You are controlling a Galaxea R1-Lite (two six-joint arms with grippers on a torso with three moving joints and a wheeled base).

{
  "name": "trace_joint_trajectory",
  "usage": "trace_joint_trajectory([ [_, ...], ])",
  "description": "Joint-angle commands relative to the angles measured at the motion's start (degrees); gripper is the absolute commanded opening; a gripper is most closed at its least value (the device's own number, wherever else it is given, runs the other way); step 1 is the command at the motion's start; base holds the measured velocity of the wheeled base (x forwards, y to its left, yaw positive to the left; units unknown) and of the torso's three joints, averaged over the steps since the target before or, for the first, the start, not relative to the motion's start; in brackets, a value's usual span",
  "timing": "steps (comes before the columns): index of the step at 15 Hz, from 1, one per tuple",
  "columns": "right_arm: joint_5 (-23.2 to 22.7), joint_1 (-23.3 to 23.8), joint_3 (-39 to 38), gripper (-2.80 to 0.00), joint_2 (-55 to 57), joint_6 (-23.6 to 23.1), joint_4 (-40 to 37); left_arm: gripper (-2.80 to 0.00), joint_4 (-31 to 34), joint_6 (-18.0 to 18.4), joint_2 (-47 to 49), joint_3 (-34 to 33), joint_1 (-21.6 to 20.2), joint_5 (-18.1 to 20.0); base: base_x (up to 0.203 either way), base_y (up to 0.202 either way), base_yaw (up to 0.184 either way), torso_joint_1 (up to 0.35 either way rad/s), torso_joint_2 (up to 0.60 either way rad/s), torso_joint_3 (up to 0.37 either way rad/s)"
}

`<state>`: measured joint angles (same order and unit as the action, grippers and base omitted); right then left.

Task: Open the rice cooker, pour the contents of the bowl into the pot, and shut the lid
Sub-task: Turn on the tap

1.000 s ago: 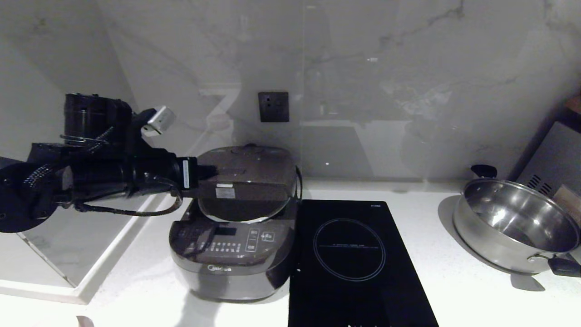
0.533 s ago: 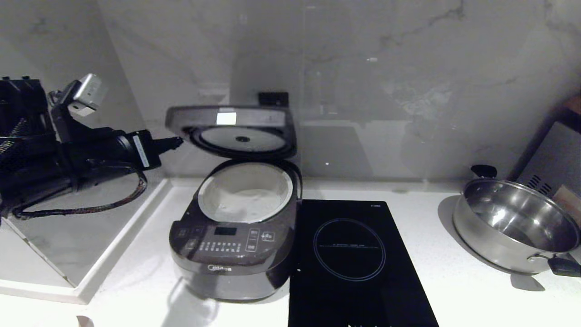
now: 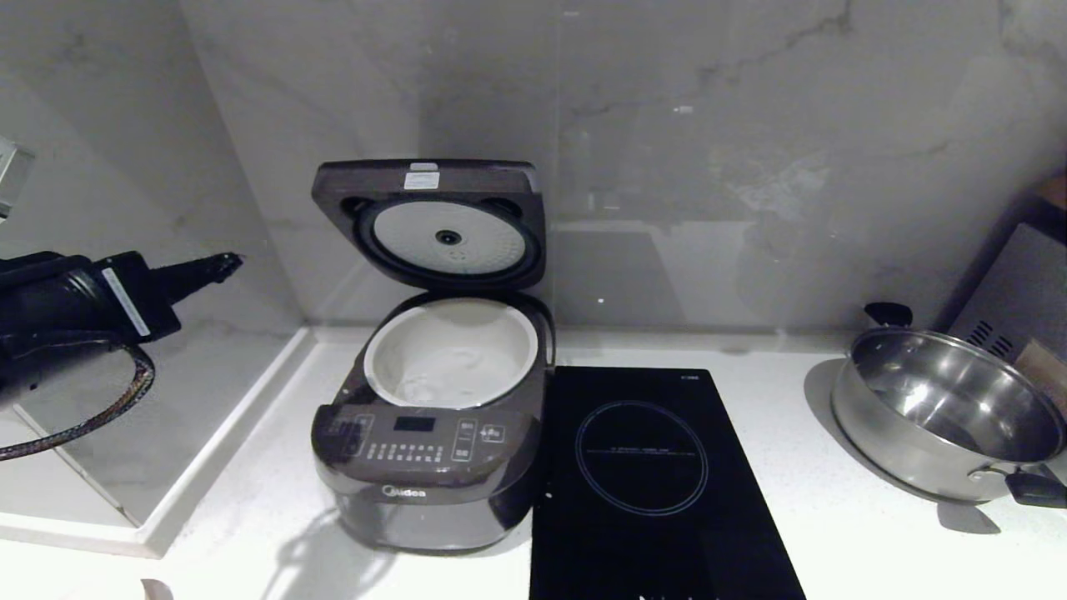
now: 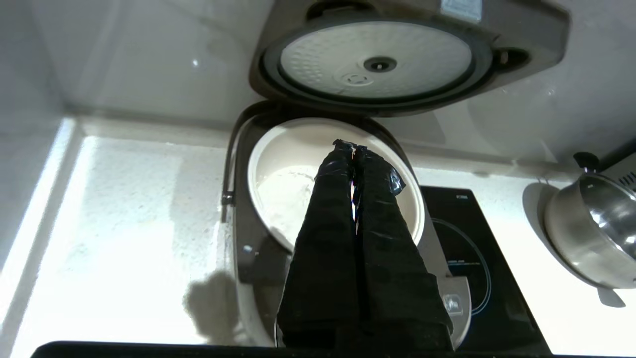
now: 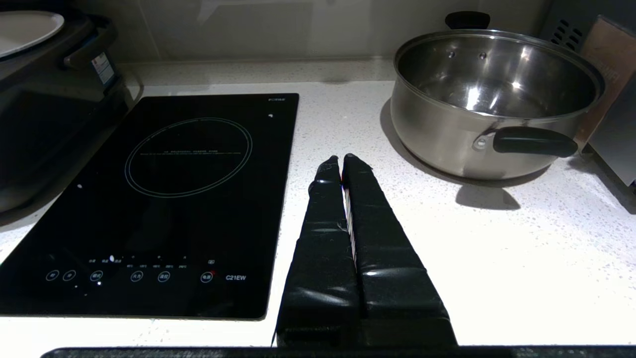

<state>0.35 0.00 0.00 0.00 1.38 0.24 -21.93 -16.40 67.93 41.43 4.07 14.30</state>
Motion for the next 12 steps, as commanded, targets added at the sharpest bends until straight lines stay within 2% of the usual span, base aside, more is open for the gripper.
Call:
trace_joint_trajectory([
  [1, 0.0, 0.0, 0.0, -2.8, 0.0, 0.0, -0.1, -2.8, 0.0, -0.1, -3.7, -1.1, -0.1, 0.0, 0.0, 0.0, 0.0, 0.0, 0.0, 0.0],
  [5, 0.0, 0.0, 0.0, -2.8, 0.0, 0.0, 0.0, -2.8, -0.1, 0.2, -5.0, -5.2, -0.6, -0.4, 0.0, 0.0, 0.0, 0.0, 0.0, 0.0],
  [8, 0.0, 0.0, 0.0, -2.8, 0.0, 0.0, 0.0, -2.8, -0.3, 0.3, -4.5, -6.8, -2.9, -0.4, 0.0, 0.0, 0.0, 0.0, 0.0, 0.0],
  [10, 0.0, 0.0, 0.0, -2.8, 0.0, 0.0, 0.0, -2.8, -0.1, 1.8, -6.4, -6.6, -3.2, -0.2, 0.0, 0.0, 0.0, 0.0, 0.0, 0.0],
  [12, 0.0, 0.0, 0.0, -2.8, 0.0, 0.0, 0.0, -2.8, 0.1, 5.2, -10.0, -7.6, -3.1, 0.2, 0.0, 0.0, 0.0, 0.0, 0.0, 0.0],
])
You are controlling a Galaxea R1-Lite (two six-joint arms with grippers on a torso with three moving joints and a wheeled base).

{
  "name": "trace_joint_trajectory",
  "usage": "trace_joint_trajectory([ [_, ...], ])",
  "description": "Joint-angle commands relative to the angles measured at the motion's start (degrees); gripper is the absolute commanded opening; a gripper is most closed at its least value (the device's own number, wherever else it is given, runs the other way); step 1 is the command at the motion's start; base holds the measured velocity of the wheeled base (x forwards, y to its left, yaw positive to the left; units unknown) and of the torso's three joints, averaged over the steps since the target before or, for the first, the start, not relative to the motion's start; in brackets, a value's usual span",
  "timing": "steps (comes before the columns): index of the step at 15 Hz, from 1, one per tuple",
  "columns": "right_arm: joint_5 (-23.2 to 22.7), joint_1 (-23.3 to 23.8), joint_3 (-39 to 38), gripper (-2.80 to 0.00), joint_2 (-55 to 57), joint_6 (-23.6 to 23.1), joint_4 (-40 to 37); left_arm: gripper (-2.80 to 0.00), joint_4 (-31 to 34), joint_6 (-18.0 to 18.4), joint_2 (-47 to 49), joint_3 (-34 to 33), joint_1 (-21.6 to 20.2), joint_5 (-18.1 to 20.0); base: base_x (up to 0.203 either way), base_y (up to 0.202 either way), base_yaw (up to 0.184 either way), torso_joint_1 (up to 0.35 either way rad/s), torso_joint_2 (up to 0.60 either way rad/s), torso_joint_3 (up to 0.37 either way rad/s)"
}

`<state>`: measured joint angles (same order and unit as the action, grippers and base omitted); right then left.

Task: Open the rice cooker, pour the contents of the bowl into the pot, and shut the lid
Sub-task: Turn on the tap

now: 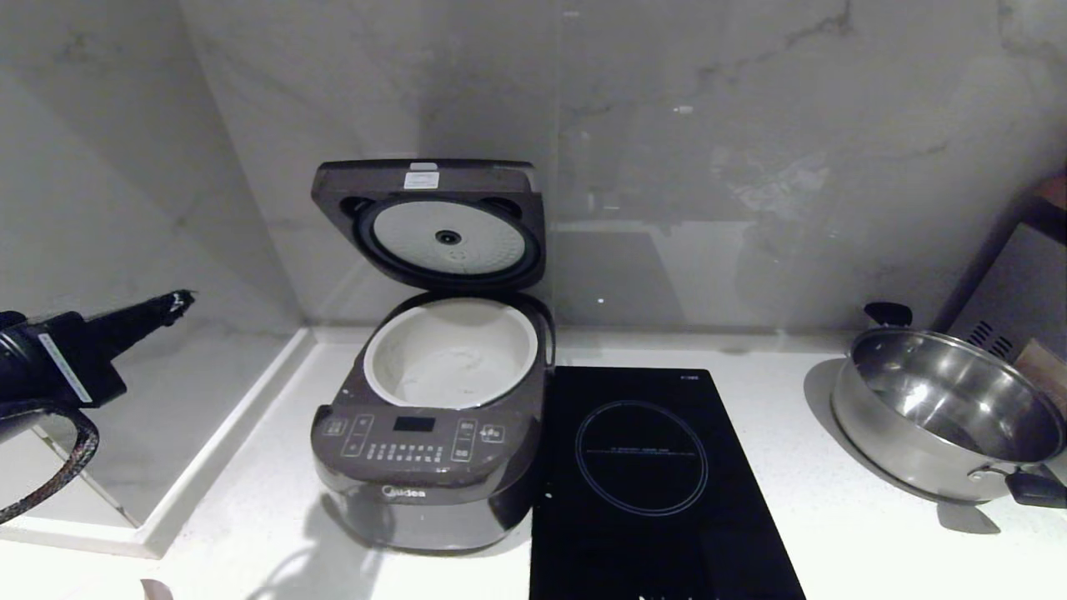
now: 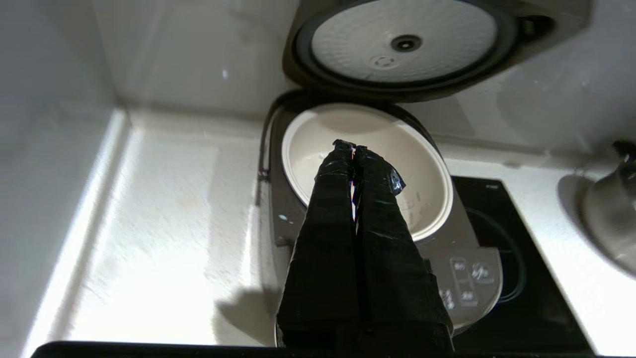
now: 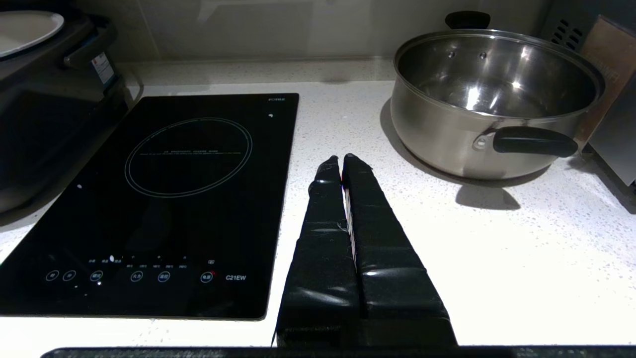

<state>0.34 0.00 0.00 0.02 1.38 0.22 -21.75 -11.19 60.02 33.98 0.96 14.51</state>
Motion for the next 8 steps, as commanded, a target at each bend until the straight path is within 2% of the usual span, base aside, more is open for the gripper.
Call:
trace_joint_trajectory([
  [1, 0.0, 0.0, 0.0, -2.8, 0.0, 0.0, 0.0, -2.8, -0.1, 1.7, -4.0, -1.4, 0.2, 0.4, 0.0, 0.0, 0.0, 0.0, 0.0, 0.0],
  [3, 0.0, 0.0, 0.0, -2.8, 0.0, 0.0, 0.0, -2.8, 0.9, 3.4, -7.6, -2.7, 0.2, 1.2, 0.0, 0.0, 0.0, 0.0, 0.0, 0.0],
  [8, 0.0, 0.0, 0.0, -2.8, 0.0, 0.0, 0.0, -2.8, 2.4, 4.6, -13.1, -8.1, -1.0, 1.0, 0.0, 0.0, 0.0, 0.0, 0.0, 0.0],
])
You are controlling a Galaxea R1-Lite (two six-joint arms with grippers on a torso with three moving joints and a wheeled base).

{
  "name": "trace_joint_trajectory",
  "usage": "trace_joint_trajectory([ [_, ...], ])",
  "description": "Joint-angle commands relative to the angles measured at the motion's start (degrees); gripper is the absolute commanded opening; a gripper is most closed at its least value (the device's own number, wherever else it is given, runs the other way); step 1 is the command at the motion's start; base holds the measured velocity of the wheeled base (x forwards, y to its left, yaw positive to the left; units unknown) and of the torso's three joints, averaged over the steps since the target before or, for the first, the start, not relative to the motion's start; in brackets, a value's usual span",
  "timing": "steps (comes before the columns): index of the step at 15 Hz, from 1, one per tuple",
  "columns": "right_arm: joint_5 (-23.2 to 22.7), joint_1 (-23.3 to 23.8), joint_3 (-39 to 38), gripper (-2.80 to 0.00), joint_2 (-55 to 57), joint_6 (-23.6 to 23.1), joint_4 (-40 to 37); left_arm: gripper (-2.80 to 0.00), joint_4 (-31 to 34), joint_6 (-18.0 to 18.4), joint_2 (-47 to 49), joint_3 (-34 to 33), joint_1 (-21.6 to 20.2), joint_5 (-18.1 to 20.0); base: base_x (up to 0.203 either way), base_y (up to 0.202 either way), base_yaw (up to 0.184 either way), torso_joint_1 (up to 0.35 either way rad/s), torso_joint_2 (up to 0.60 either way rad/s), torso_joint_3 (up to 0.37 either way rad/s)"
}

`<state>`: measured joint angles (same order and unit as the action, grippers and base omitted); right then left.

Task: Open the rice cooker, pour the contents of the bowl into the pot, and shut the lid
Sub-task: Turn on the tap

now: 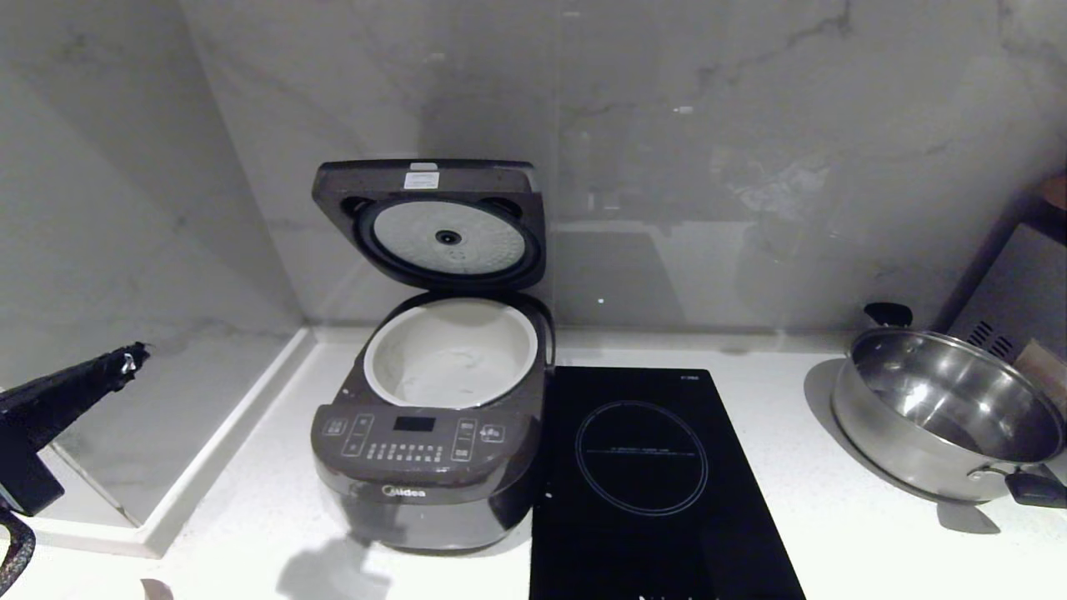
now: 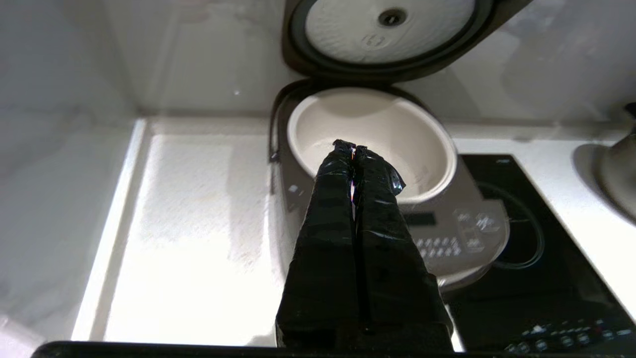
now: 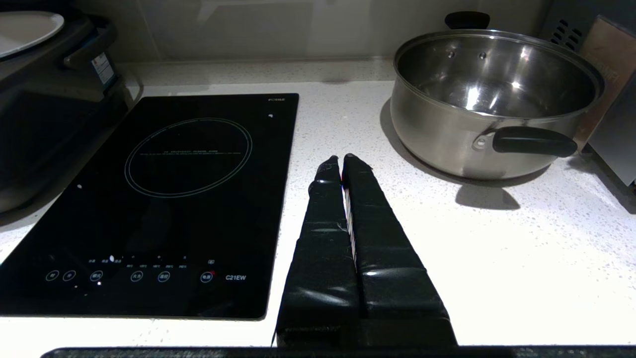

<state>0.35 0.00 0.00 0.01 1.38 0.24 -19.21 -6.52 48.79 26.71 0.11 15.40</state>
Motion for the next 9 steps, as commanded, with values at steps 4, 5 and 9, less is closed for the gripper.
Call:
trace_joint_trajectory([
  [4, 0.0, 0.0, 0.0, -2.8, 0.0, 0.0, 0.0, -2.8, 0.0, 0.0, -7.4, -2.7, -0.8, 0.0, 0.0, 0.0, 0.0, 0.0, 0.0, 0.0],
  [5, 0.0, 0.0, 0.0, -2.8, 0.0, 0.0, 0.0, -2.8, 0.1, -0.1, -9.2, -3.8, -1.1, -0.1, 0.0, 0.0, 0.0, 0.0, 0.0, 0.0],
  [9, 0.0, 0.0, 0.0, -2.8, 0.0, 0.0, 0.0, -2.8, 0.3, 0.0, -14.3, -7.5, -1.3, -0.1, 0.0, 0.0, 0.0, 0.0, 0.0, 0.0],
])
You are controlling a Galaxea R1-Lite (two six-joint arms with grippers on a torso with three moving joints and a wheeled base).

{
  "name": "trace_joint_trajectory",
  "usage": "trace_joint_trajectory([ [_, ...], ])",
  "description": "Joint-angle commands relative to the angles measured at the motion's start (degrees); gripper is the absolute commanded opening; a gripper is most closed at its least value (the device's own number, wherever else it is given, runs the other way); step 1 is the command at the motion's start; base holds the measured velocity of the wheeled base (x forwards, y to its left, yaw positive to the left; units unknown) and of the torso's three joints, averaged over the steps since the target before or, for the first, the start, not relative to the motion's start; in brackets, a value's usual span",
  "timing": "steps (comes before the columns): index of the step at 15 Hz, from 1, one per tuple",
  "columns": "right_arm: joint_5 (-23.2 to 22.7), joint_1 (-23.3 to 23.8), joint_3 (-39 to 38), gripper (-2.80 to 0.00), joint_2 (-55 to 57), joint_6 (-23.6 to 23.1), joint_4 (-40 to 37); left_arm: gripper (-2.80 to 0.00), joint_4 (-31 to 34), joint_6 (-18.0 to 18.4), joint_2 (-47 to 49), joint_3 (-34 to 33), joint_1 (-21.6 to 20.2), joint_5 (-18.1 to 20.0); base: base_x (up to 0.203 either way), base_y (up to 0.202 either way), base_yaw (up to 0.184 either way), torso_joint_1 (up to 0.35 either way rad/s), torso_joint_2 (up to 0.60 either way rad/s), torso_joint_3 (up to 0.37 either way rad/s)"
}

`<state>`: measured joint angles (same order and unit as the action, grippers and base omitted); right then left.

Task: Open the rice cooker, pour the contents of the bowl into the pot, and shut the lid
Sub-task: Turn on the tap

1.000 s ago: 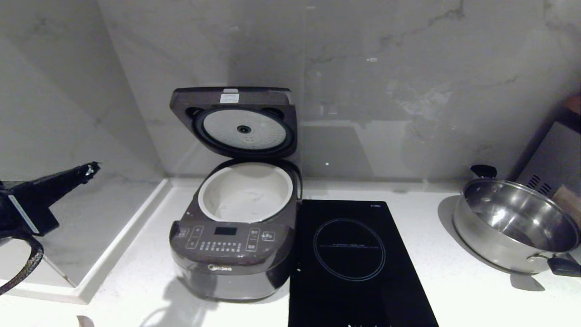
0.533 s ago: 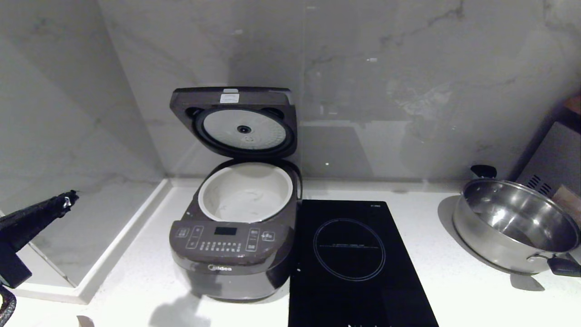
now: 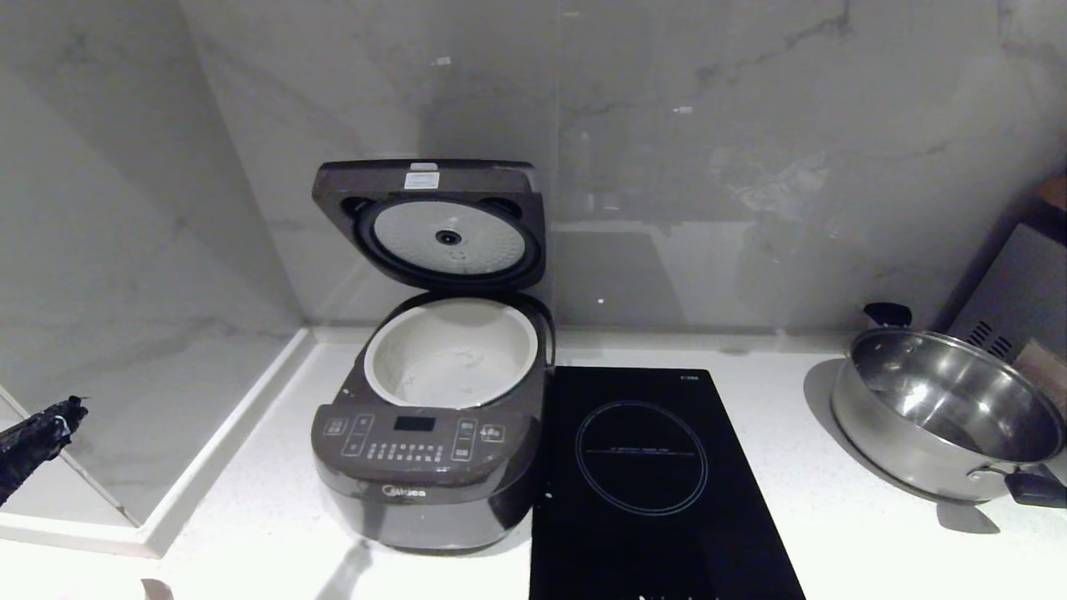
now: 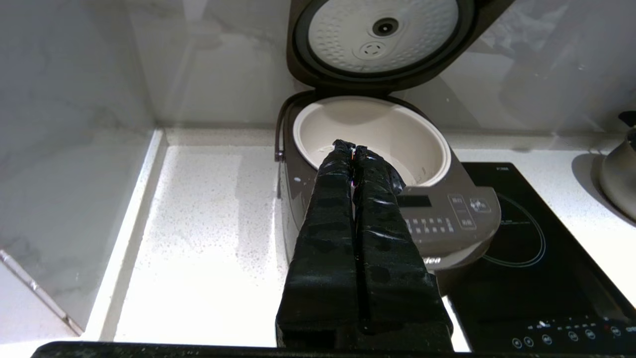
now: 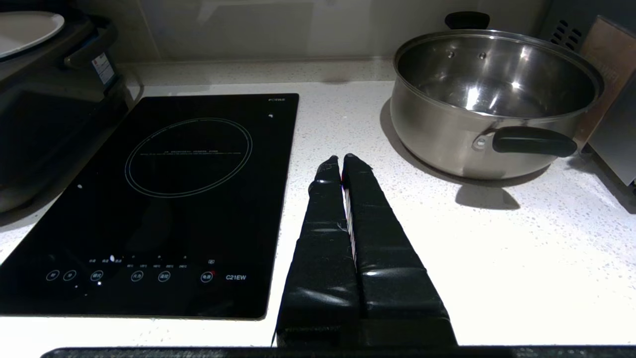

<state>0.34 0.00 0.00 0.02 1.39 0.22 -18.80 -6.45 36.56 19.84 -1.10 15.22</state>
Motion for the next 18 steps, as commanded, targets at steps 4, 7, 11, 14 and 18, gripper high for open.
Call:
trace_joint_trajectory([
  [4, 0.0, 0.0, 0.0, -2.8, 0.0, 0.0, 0.0, -2.8, 4.4, 3.9, -9.2, -1.9, 0.4, 0.6, 0.0, 0.0, 0.0, 0.0, 0.0, 0.0],
  [7, 0.0, 0.0, 0.0, -2.8, 0.0, 0.0, 0.0, -2.8, 7.0, 6.8, -12.2, -1.9, -0.7, -0.2, 0.0, 0.0, 0.0, 0.0, 0.0, 0.0],
  [11, 0.0, -0.1, 0.0, -2.8, 0.0, 0.0, 0.0, -2.8, 12.2, 7.0, -17.6, -0.9, -5.0, -0.5, 0.0, 0.0, 0.0, 0.0, 0.0, 0.0],
  [14, 0.0, 0.0, 0.0, -2.8, 0.0, 0.0, 0.0, -2.8, 18.2, 7.2, -19.4, 0.5, -6.1, -0.5, 0.0, 0.0, 0.0, 0.0, 0.0, 0.0],
  [18, 0.0, -0.1, 0.0, -2.8, -0.1, 0.0, 0.0, -2.8, 18.1, 7.5, -21.0, -4.0, -5.9, -0.7, 0.0, 0.0, 0.0, 0.0, 0.0, 0.0],
])
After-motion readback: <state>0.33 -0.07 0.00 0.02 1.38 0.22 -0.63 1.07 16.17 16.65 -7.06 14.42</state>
